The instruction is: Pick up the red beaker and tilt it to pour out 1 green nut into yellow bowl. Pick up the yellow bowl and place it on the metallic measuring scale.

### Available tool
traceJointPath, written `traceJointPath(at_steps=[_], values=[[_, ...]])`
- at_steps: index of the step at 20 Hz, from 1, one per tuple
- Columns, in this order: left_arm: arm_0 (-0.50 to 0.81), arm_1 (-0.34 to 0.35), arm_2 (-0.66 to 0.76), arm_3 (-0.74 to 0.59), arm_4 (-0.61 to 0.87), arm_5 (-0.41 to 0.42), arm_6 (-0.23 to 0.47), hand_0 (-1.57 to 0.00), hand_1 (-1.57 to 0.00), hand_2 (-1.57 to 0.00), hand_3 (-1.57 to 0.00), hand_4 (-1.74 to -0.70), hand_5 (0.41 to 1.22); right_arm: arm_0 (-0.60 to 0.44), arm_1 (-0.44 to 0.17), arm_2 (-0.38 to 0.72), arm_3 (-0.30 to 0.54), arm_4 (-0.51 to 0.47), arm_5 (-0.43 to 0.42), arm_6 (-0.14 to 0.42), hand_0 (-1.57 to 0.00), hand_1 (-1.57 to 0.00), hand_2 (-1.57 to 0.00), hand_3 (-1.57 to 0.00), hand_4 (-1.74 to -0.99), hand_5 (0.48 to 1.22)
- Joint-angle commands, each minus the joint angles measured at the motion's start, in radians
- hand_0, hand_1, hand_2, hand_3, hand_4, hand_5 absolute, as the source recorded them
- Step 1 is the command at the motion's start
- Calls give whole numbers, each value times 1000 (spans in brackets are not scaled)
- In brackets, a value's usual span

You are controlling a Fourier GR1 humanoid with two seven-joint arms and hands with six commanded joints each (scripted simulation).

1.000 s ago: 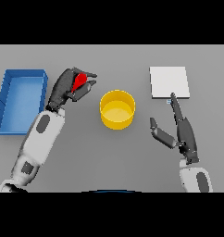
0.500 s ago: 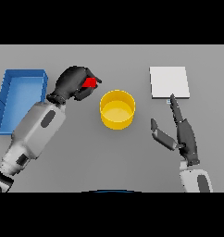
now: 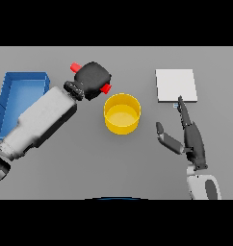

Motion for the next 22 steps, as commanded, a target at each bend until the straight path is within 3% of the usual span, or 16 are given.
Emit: traceJointPath(at_steps=[1, 10, 15, 22], values=[[-22, -8, -31, 8, -17, -26, 0, -1571, -1571, -1571, -1571, -1656, 1212, 9, 4, 0, 0, 4, -8, -10, 1, 1, 1, 1, -1245, 679], [-199, -45, -259, 122, -127, -142, -37, -1571, -1571, -1571, -1571, -1728, 1220, 3, 23, 9, 21, 25, -29, -28, 1, 1, 1, 1, -1191, 649], [-254, -50, -382, 160, -198, -114, -87, -1571, -1571, -1571, -1571, -1735, 1221, 6, 23, 4, 9, 18, -32, -18, 1, 1, 1, 1, -1179, 627], [-347, -95, -547, 215, -300, -89, -94, -1571, -1571, -1571, -1571, -1733, 1221, 1, 22, 13, 5, 49, -46, -7, 1, 1, 1, 1, -1157, 629]])
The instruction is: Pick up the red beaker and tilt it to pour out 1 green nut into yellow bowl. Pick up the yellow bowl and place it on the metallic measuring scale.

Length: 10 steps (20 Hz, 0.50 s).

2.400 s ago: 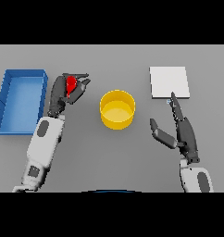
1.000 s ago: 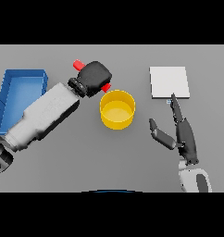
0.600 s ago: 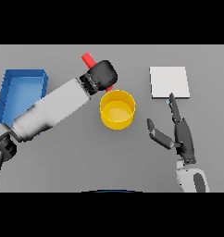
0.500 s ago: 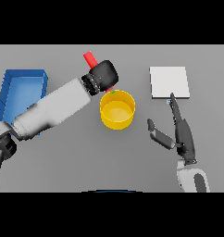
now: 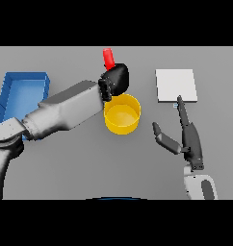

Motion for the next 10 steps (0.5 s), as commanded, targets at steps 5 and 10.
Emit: traceJointPath(at_steps=[5, 10], values=[[-47, -19, -79, -2, -25, -9, -3, -1571, -1571, -1571, -1571, -1722, 1221, 12, -2, -14, 3, -17, -1, -13, 1, 1, 1, 1, -1154, 634], [-155, -2, -100, 35, -7, 2, -66, -1571, -1571, -1571, -1571, -1721, 1221, 23, 13, 4, 3, -15, 3, -35, 1, 1, 1, 1, -1157, 638]])
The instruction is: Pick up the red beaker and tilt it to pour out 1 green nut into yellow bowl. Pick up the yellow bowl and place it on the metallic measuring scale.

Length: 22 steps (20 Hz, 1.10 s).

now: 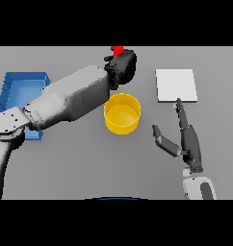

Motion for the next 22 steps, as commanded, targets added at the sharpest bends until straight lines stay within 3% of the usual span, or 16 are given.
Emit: traceJointPath(at_steps=[1, 3, 5, 6, 7, 8, 10, 13, 15, 18, 21, 22], values=[[-33, 9, 3, 20, -3, 21, 5, -1571, -1571, -1571, -1571, -1721, 1221, -1, 2, 1, 1, -1, 1, 1, 1, 1, 1, 1, -1147, 642], [-101, 27, 15, 58, 9, 32, 3, -1571, -1571, -1571, -1571, -1725, 1221, -10, -3, 0, 8, 2, 1, -9, 1, 1, 1, 1, -1154, 654], [-148, 57, 58, 111, 52, 70, 3, -1571, -1571, -1571, -1179, -1731, 1221, -10, -17, -7, -1, -2, 5, -15, 1, 1, 1, 1, -1160, 660], [-182, 62, 95, 155, 80, 72, 43, -1571, -1571, -1571, -1257, -1726, 1221, -32, -21, -14, 7, 0, 2, 10, 1, 1, 1, 1, -1160, 663], [-213, 76, 129, 209, 116, 77, 35, -1571, -1571, -1571, -1320, -1727, 1221, -37, -12, -7, 14, 2, 2, 16, 1, 1, 1, 1, -1161, 661], [-234, 88, 184, 256, 171, 90, 43, -1571, -1571, -1571, -1370, -1727, 1221, -35, -12, -8, 11, -17, 16, -4, 1, 1, 1, 1, -1160, 661], [-252, 112, 305, 337, 302, 97, 73, -1571, -1571, -1571, -1443, -1732, 1221, -38, -7, -1, 14, -1, 5, 10, 1, 1, 1, 1, -1152, 652], [-237, 189, 505, 441, 535, 109, 138, -1571, -1571, -1571, -1417, -1736, 1221, -54, -14, 9, 17, 47, -19, 21, 1, 1, 1, 1, -1144, 633], [-215, 239, 594, 500, 653, 145, 165, -1571, -1571, -1571, -1394, -1738, 1221, -48, -8, 2, 26, 9, 1, 4, 1, 1, 1, 1, -1129, 625], [-141, 304, 711, 570, 832, 211, 178, -1571, -1571, -1571, -1480, -1739, 1221, -57, -6, -12, 28, -52, 34, -8, 1, 1, 1, 1, -1083, 625], [-47, 353, 777, 602, 969, 280, 206, -1571, -1571, -1571, -1525, -1740, 1221, -66, -16, -20, 41, -65, 47, -3, 1, 1, 1, 1, -1106, 642], [-9, 359, 787, 617, 1003, 310, 246, -1571, -1571, -1571, -1534, -1740, 1221, -60, -29, -18, 33, -64, 57, -19, 1, 1, 1, 1, -1126, 651]])
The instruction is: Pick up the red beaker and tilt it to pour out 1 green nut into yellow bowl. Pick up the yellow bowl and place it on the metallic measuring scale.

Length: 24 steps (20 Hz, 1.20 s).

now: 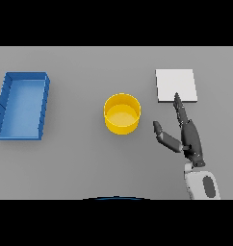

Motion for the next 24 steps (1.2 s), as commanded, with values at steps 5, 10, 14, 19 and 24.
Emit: traceJointPath(at_steps=[5, 10, 14, 19, 24], values=[[127, 36, 87, -26, 186, 91, 96, -1571, -1571, -1571, -1518, -1741, 1221, 4, 9, 20, 0, 13, 2, -16, 1, 1, 1, 1, -1168, 680], [319, 56, 118, -184, 340, 156, 161, -1571, -1571, -1571, -1374, -1741, 1221, -3, 0, 18, 15, 30, -3, -1, 1, 1, 1, 1, -1194, 703], [499, 91, 110, -400, 437, 263, 237, -1571, -1571, -1571, -1376, -1741, 1221, -13, -13, 5, 35, 23, 0, -16, 1, 1, 1, 1, -1205, 704], [709, 152, 55, -721, 520, 388, 372, -1571, -1571, -1571, -1383, -1741, 1221, -14, -2, 13, 22, 28, -7, -3, 1, 1, 1, 1, -1186, 687], [808, 223, -13, -924, 596, 382, 454, -1571, -1571, -1571, -1407, -1661, 888, -21, -6, 4, 40, 16, -1, -3, 1, 1, 1, 1, -1165, 678]])
